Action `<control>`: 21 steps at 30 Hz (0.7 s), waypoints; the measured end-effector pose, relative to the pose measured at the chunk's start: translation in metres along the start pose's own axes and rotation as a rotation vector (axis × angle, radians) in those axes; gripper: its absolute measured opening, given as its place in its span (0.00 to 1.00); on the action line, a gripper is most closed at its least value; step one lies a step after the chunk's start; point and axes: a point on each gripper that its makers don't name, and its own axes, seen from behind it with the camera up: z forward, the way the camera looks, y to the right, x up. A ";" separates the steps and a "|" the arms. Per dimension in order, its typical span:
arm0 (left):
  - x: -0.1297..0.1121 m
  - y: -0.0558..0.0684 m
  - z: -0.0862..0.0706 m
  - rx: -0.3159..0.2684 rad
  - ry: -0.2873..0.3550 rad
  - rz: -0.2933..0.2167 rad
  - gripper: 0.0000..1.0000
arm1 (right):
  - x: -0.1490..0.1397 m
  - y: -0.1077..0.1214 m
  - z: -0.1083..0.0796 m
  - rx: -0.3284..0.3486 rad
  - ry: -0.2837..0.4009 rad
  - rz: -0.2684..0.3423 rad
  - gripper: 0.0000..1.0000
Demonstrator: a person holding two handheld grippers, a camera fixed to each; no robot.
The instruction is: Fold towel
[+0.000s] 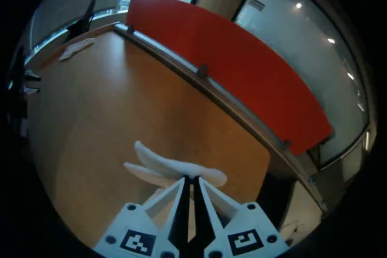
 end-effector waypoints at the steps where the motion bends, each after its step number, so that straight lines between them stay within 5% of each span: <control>1: 0.000 0.000 0.000 0.000 0.000 0.001 0.97 | -0.002 0.001 -0.001 -0.002 -0.001 0.002 0.05; 9: 0.005 0.004 -0.001 -0.007 0.003 0.013 0.97 | -0.036 0.002 -0.017 -0.011 -0.023 0.036 0.05; 21: 0.006 0.011 -0.003 -0.020 0.001 0.028 0.97 | -0.134 -0.017 -0.036 -0.018 -0.099 0.172 0.05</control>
